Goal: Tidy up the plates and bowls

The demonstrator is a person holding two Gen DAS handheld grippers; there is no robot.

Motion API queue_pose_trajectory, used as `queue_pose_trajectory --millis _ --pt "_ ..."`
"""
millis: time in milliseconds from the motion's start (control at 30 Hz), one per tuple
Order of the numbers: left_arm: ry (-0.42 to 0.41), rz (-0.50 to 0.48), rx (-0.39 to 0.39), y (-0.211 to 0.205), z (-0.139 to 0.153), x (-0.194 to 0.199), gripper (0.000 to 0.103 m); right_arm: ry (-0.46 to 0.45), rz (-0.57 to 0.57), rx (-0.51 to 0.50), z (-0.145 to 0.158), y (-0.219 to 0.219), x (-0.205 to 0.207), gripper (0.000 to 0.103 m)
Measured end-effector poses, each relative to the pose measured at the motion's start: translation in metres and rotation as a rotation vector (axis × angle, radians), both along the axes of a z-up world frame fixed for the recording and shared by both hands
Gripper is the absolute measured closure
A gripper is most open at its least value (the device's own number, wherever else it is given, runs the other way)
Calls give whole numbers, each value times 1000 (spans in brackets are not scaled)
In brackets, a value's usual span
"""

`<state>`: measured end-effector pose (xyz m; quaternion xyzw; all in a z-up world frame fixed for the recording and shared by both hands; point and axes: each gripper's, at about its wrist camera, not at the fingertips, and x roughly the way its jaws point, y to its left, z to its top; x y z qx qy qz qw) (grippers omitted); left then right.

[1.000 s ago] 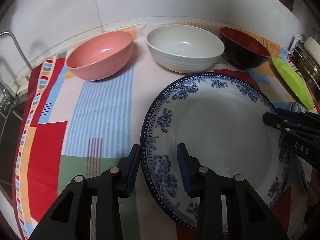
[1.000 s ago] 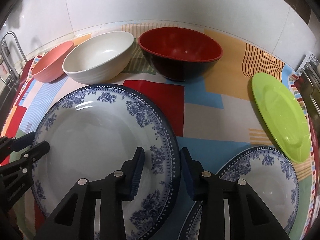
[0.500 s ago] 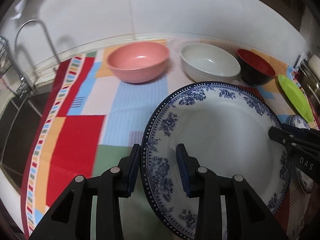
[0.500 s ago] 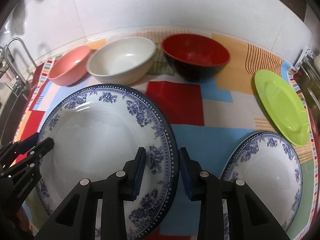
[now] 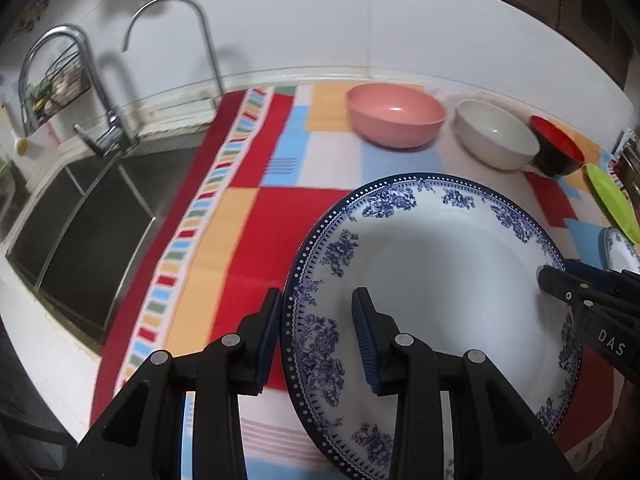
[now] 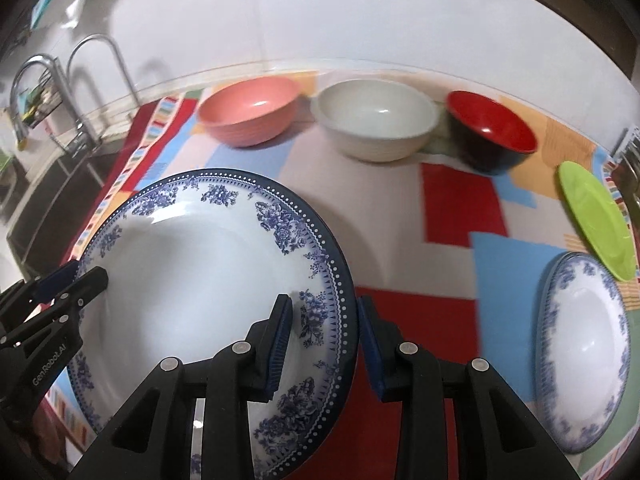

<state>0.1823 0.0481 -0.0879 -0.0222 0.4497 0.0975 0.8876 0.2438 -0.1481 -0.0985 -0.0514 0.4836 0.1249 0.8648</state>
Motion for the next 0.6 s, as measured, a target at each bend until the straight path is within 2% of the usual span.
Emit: queue_pose_trajectory --millis 233,600 --pt "9 -3 1 23 -10 -9 67 24 2 -2 -13 32 -18 68" --pt "40 -38 -10 30 -23 -3 67 57 -51 -14 -24 40 -23 68"
